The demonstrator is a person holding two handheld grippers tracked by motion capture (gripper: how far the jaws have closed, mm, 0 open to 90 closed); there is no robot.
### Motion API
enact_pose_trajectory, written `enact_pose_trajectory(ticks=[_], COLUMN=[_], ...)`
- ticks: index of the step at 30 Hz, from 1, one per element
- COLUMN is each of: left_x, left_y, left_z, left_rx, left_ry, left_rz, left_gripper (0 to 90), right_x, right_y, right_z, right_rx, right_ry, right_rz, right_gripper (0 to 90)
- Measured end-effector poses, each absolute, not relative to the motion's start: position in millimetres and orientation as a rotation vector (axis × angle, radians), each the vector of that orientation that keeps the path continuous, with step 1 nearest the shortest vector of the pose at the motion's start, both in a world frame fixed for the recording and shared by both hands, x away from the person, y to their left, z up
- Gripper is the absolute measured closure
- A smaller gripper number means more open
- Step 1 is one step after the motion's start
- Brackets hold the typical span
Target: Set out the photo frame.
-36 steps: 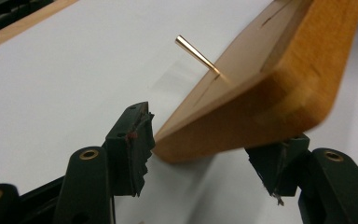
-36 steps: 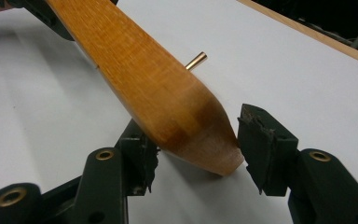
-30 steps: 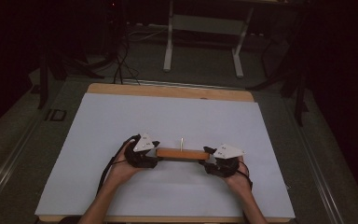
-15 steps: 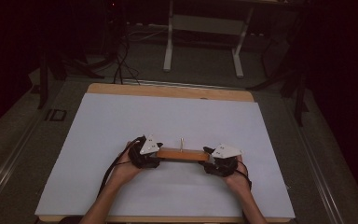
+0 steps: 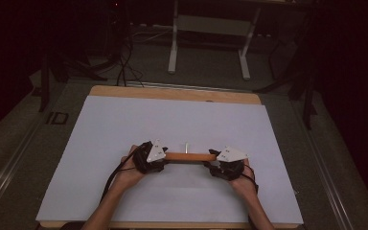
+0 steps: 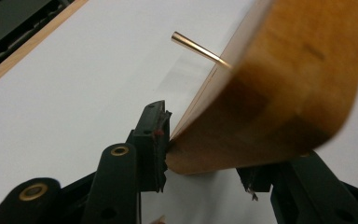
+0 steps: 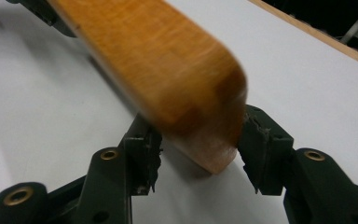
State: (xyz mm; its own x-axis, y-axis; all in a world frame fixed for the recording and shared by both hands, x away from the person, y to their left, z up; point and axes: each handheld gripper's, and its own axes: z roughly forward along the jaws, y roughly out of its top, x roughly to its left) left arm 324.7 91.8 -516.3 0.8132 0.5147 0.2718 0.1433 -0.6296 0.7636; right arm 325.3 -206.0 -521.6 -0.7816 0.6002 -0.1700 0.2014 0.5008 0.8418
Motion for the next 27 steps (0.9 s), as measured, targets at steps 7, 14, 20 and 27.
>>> enact_pose_trajectory(ticks=[7, 14, 20, 27], left_x=[323.2, 322.3, 321.6, 320.3], left_y=[90.7, 89.9, 90.2, 90.6], left_z=[-515.7, -515.4, -513.9, -510.5], left_rx=[2.216, 2.223, 2.223, 2.219], left_ry=[0.467, 0.459, 0.460, 0.463], left_rz=[0.628, 0.640, 0.645, 0.647], left_gripper=[61.4, 61.7, 61.5, 61.4], right_x=[325.5, 324.0, 322.9, 321.2], right_y=[-209.3, -208.6, -208.1, -208.3], right_z=[-519.3, -518.5, -517.3, -513.7], right_rx=[0.678, 0.660, 0.652, 0.644], right_ry=[2.285, 2.286, 2.282, 2.272], right_rz=[1.221, 1.199, 1.196, 1.202], right_gripper=[54.2, 54.6, 54.9, 55.1])
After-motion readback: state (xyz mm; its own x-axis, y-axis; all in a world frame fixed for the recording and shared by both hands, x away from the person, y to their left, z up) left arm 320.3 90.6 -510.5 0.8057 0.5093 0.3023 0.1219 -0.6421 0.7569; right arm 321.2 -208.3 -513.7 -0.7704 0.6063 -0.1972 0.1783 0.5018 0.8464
